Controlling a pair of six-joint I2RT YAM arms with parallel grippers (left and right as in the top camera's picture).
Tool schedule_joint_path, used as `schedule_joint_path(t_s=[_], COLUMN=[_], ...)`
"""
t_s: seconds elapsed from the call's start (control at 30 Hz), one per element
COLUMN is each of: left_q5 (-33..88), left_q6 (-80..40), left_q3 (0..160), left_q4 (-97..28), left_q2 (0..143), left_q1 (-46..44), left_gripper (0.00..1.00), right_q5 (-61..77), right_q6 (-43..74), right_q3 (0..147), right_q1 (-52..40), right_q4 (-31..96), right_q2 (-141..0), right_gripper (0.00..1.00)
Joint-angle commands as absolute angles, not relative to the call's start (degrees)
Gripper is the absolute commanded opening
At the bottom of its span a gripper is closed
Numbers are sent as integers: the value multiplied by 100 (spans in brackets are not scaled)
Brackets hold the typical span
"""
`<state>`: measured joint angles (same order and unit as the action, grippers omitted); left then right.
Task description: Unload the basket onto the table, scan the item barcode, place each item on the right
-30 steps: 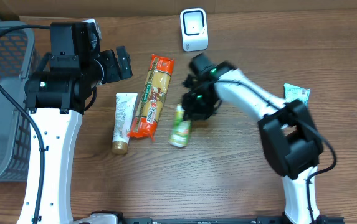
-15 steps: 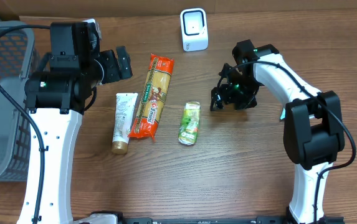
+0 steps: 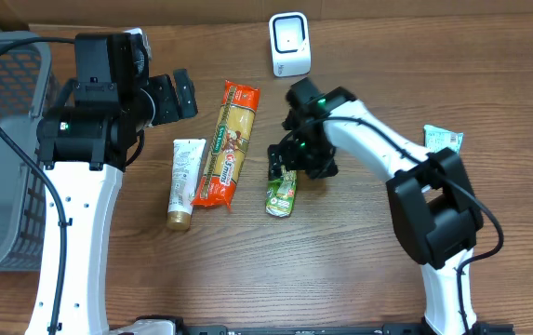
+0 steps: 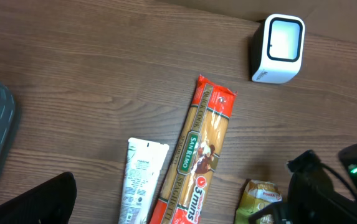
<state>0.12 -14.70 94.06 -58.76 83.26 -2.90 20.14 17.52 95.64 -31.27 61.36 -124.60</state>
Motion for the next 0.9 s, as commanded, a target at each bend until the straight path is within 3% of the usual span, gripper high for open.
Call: schedule_joint_path(t_s=[0.0, 0.37, 0.73, 0.8, 0.87], left_q5=[-60, -60, -60, -60, -60], left_q6=[-1544, -1544, -1546, -1544, -1544], left_q3=[9454, 9454, 9454, 9454, 9454], left_q4=[-5870, -5870, -5867, -5870, -5870], left_q2=[8324, 8324, 8324, 8324, 8324], left_q1=[-303, -303, -303, -303, -303], left_gripper=[100, 100, 100, 100, 100], right_q5=[1610, 1245, 1138, 1160, 1162], right_q6=[2567, 3138, 3197, 3194, 3166], right_q3=[9631, 9413, 9413, 9419, 9448], right_q1=[-3369, -4086, -4082, -4080, -4080], right_q4=[6134, 6364, 6396, 6390, 6403], right_q2=[-12346, -12346, -12346, -12346, -12344], right_gripper=[100, 97, 39, 23, 17])
